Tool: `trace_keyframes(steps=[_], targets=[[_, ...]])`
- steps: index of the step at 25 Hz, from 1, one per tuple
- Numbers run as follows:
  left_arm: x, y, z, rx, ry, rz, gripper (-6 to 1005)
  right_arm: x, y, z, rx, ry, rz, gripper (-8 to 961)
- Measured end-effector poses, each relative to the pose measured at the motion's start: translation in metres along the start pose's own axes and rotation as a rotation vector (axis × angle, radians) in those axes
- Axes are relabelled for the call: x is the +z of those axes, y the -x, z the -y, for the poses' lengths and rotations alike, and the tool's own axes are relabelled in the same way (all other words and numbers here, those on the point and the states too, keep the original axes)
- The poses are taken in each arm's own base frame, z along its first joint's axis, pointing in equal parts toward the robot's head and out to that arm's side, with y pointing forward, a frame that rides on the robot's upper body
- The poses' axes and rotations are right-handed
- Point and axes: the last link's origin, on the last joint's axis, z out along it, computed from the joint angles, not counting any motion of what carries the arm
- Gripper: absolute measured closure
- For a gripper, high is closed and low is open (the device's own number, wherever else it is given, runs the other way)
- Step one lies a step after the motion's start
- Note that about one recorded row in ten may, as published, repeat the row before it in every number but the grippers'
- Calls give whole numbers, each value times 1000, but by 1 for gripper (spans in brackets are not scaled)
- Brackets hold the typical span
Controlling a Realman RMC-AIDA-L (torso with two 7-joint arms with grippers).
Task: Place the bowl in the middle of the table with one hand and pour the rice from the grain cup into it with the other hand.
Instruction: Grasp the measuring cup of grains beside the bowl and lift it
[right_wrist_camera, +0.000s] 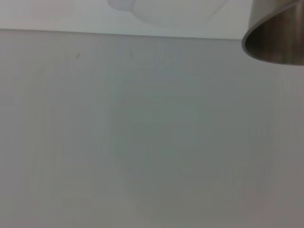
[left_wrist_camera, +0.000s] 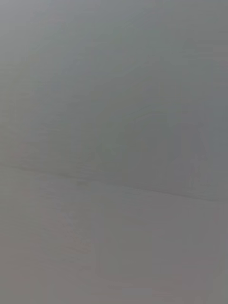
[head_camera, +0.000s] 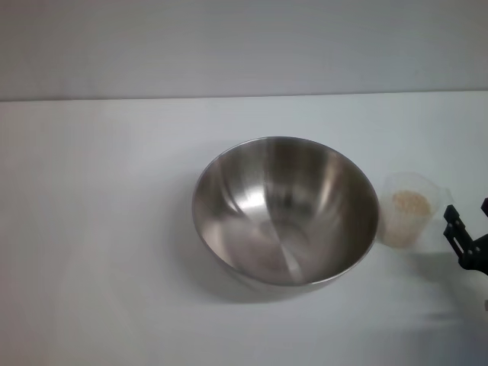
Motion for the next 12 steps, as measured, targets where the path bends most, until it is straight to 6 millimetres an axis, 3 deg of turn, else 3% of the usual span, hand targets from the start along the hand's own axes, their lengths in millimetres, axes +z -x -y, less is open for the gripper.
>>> trace_keyframes(steps=[12], targets=[[2, -2, -1, -1, 5, -17, 497, 10, 1, 1, -19, 11, -14, 359]])
